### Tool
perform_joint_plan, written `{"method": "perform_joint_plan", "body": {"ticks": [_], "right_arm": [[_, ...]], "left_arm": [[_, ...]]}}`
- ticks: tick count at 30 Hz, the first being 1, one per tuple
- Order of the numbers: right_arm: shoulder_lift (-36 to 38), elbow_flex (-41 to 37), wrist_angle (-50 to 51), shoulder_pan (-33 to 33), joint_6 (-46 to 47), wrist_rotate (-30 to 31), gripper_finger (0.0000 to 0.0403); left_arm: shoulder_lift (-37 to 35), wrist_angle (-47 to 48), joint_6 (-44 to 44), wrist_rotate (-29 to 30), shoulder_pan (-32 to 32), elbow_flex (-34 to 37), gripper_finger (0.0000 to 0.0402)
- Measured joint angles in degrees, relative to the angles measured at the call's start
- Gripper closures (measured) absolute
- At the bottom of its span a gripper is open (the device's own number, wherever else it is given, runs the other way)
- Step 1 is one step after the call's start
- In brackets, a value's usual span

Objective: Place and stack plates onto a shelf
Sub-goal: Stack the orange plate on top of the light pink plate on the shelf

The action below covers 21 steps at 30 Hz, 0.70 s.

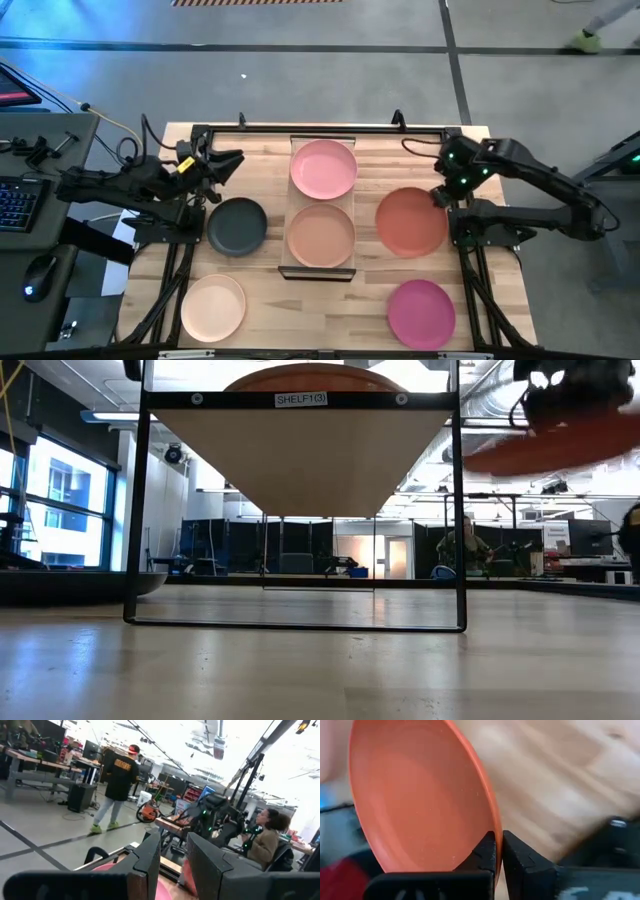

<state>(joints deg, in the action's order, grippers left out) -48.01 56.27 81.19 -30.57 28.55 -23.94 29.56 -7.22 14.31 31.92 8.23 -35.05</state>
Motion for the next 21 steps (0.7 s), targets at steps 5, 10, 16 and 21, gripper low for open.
{"method": "perform_joint_plan", "body": {"ticks": [5,10,16,21], "right_arm": [[-1.2,5.9,-1.1,1.9,1.6,-3.5,0.0403],[-5.7,8.8,-11.1,5.9,6.2,-2.7,0.0403],[-17.4,15.1,-24.9,6.9,8.7,-1.2,0.0403],[-29.6,25.9,-28.5,6.6,5.2,4.5,0.0403]], "left_arm": [[0.0,0.0,0.0,0.0,0.0,0.0,0.0316],[0.0,0.0,0.0,0.0,0.0,0.0,0.0316],[0.0,0.0,0.0,0.0,0.0,0.0,0.0316],[0.0,0.0,0.1,0.0,0.0,0.0,0.0316]]}}
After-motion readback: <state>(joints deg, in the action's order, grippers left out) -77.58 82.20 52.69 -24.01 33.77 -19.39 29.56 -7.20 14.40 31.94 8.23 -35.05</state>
